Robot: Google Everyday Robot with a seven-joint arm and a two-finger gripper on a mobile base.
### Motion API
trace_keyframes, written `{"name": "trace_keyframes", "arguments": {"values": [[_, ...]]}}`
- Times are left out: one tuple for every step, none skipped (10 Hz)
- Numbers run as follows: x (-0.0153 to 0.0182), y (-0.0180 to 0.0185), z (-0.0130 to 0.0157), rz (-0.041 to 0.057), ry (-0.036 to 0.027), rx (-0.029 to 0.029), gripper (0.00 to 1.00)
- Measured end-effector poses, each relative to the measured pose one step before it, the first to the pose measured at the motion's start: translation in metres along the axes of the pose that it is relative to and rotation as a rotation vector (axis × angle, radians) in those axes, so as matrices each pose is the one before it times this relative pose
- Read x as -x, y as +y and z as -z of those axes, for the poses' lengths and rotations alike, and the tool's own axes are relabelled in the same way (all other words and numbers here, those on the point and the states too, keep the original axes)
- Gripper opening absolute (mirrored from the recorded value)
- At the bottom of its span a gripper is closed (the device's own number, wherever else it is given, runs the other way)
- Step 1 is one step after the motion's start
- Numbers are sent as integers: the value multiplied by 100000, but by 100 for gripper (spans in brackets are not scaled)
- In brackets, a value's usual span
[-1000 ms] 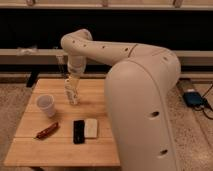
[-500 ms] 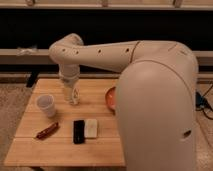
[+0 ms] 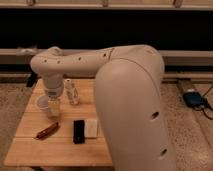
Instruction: Drag the pepper across the table
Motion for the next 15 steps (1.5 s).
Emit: {"name": "trace_keyframes", "arguments": {"values": [[-344,-234,-673,2618,-9,-3690,73],[-298,-87,-235,1280,313,-1574,73],[131,40,-52,-196,-97,-64,73],[143,41,27,-242,-23,34,73],[-67,-22,-13,117,-14,-19,73],[-110,-35,-29,165,-40,-35,73],[19,-11,-20,14,-41,-15,73],[168,-29,-67,-122,-158,-108,73],[133,-163,-521,109,294,-48,73],[105,-201,-714,-471,262,83,73],[63,-333,-1108,-426,67,533,73],[-63,-525,-780,-398,-422,212,73],[-359,-817,-523,-591,-642,-230,73],[-199,-301,-432,-283,-216,-442,73],[54,-188,-922,-412,-398,-1036,73]]}}
